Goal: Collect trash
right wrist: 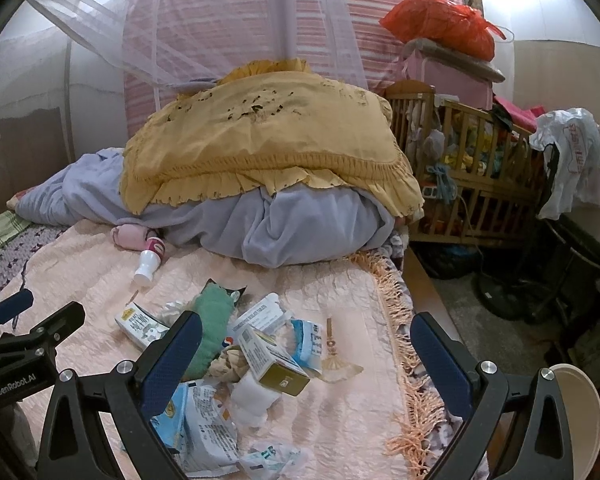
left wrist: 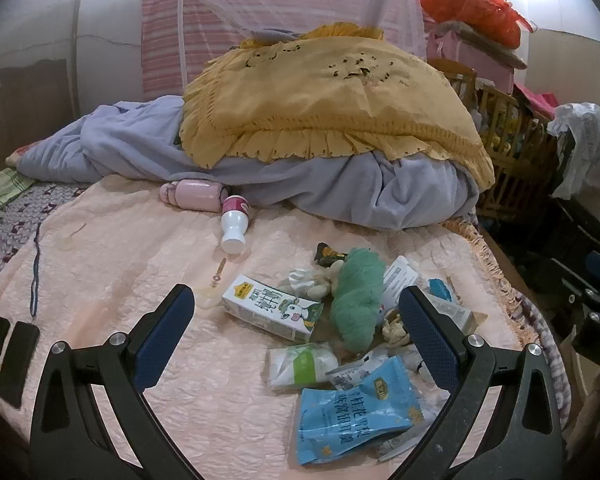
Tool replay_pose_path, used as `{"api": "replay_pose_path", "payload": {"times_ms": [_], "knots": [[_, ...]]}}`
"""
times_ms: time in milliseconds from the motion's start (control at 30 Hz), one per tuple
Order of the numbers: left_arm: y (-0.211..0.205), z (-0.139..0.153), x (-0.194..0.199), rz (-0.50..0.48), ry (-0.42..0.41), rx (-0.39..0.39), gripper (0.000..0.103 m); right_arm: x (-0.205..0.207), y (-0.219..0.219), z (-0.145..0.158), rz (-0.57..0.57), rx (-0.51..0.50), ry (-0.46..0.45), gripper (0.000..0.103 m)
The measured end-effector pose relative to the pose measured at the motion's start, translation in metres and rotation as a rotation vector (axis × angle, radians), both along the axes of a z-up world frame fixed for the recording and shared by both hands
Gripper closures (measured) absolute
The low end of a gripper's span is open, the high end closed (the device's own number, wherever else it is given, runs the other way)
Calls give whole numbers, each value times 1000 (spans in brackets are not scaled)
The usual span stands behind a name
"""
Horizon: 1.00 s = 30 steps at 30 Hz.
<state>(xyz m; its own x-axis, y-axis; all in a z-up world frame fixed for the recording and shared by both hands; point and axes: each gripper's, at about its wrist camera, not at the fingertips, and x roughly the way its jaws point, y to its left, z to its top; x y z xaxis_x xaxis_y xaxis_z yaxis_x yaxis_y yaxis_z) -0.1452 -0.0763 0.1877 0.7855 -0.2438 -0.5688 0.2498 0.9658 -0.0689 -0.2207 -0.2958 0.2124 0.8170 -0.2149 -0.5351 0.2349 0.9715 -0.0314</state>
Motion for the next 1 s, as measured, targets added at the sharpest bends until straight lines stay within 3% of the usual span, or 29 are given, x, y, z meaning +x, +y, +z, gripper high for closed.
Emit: {"api": "replay_pose_path", "payload": {"times_ms": [767,1000], "knots": [[3,-17,9,9,41,19,1,11,-4,-19,25,-6,87,0],[12,-31,17,-17,80,50,1,17,-14,-37,49,-3,179,0]]}}
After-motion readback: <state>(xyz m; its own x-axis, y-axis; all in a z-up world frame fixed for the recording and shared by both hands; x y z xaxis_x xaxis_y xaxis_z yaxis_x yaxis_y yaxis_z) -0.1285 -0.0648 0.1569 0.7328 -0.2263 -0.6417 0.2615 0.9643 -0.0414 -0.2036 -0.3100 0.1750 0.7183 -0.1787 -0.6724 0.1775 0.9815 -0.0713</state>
